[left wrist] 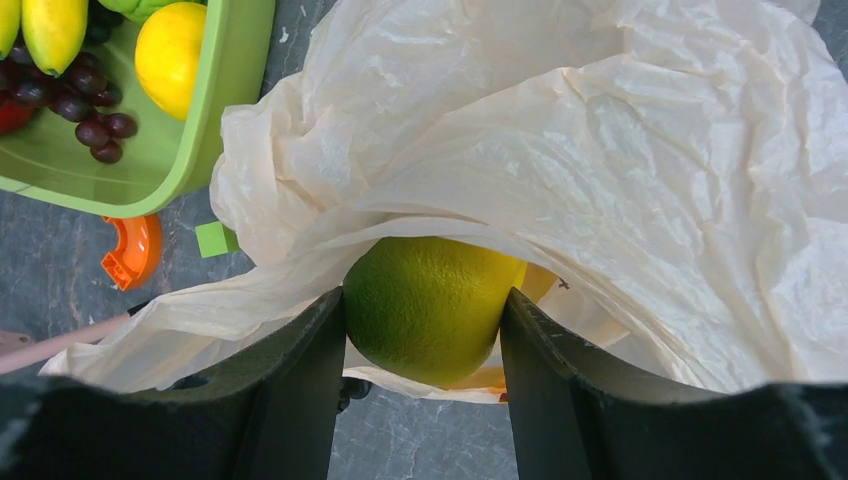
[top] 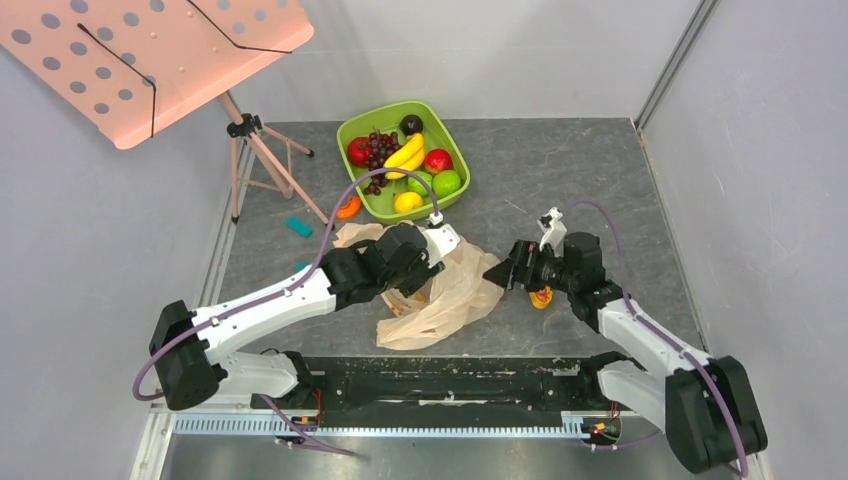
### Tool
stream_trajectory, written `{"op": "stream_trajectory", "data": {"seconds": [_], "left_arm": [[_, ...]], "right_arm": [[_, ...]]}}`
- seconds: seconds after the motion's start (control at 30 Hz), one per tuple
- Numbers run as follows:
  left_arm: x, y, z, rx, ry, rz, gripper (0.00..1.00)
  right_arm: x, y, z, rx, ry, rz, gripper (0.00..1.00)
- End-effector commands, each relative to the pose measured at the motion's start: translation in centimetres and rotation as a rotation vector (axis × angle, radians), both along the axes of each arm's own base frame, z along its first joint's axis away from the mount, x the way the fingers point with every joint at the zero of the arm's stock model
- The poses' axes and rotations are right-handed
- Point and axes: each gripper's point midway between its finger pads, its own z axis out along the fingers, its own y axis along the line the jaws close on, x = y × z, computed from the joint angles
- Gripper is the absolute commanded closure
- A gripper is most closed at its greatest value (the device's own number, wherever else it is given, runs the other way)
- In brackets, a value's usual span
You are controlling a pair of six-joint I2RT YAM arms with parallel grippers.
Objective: Take the fake fruits out of the plastic bag
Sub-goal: Take out the fake fruit from the plastic bag.
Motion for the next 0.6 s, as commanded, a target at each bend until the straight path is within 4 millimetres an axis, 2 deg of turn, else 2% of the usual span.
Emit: {"op": "stream_trajectory", "data": {"seconds": [0.0, 0.07, 0.13, 0.17, 0.3, 0.37, 0.47, 0.57], "left_arm": [[0.2, -1.7, 2.0, -0.101, -0.007, -0.010, 0.60], [0.2, -1.9, 1.7, -0.102, 0.003, -0.014, 0.60], [0.1, -2.1, 1.8, -0.110, 0.008, -0.018, 0.60], [0.1, -2.1, 1.9, -0.114, 0.006, -0.018, 0.60], [0.0, -1.9, 2.6, -0.121, -0.004, -0.016, 0.60], [-0.1, -1.7, 3.2, -0.124, -0.007, -0.017, 0.60], [-0.7, -1.7, 4.8, -0.161, -0.003, -0.044, 0.60], [-1.8, -2.1, 7.6, -0.239, -0.008, -0.095, 0.60]], "right_arm": [[0.8, 1.4, 0.2, 0.057, -0.035, 0.034, 0.02], [1.0, 1.9, -0.8, 0.036, -0.020, 0.046, 0.04], [1.2, 2.2, -1.8, 0.008, 0.000, 0.058, 0.11], [1.5, 2.4, -2.0, -0.001, -0.001, 0.061, 0.21], [2.4, 2.1, -2.8, -0.056, -0.001, 0.038, 0.79], [3.2, 1.1, -2.8, -0.118, -0.025, -0.008, 1.00], [5.0, -1.5, -1.8, -0.254, -0.086, -0.124, 1.00], [6.3, -4.3, -0.8, -0.390, -0.126, -0.232, 1.00]]}}
